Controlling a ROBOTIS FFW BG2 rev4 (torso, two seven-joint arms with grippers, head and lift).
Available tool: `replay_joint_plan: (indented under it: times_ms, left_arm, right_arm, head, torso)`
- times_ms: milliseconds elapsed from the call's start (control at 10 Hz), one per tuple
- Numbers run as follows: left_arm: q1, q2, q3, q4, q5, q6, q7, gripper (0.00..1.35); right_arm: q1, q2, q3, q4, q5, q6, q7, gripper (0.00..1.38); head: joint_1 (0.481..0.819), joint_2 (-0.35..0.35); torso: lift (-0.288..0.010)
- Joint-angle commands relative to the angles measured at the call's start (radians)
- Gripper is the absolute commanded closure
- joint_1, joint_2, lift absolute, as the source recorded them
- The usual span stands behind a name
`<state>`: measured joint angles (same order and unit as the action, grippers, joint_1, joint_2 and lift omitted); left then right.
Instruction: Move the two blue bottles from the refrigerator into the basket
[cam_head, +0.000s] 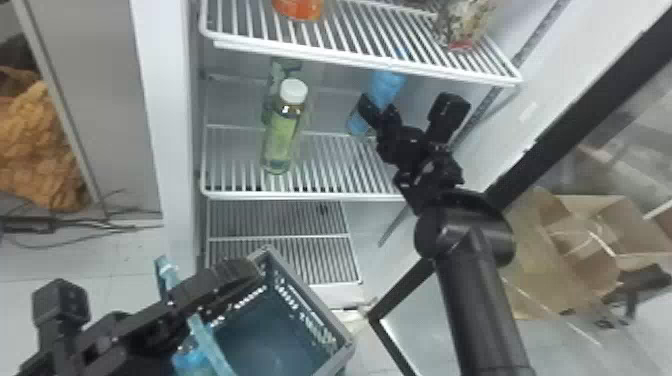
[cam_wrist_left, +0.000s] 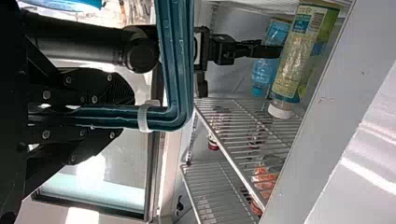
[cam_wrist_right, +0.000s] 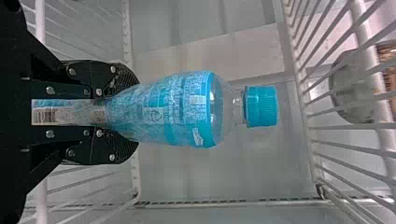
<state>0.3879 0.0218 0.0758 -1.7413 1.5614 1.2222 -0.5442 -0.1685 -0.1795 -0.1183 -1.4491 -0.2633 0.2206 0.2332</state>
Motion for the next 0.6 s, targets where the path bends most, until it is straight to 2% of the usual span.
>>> replay_joint_plan:
  times_ms: [0,500]
  left_arm:
    - [0.0,0.0,0.0,0.0,0.0,0.0,0.0,1.16]
    - [0.002,0.0,0.0,0.0,0.0,0.0,0.001,1.16]
  right_arm:
    - [0.065,0.0,-0.011,-0.076,-0.026,0.01,0.005,1.28]
    - [0.242,-0.015,-0.011,-0.324,-0.118,0.057,0.044,1.28]
  head:
    - [0.695,-0.35]
    - [0.695,-0.349]
  torso:
    - [-0.216]
    - [-0.216]
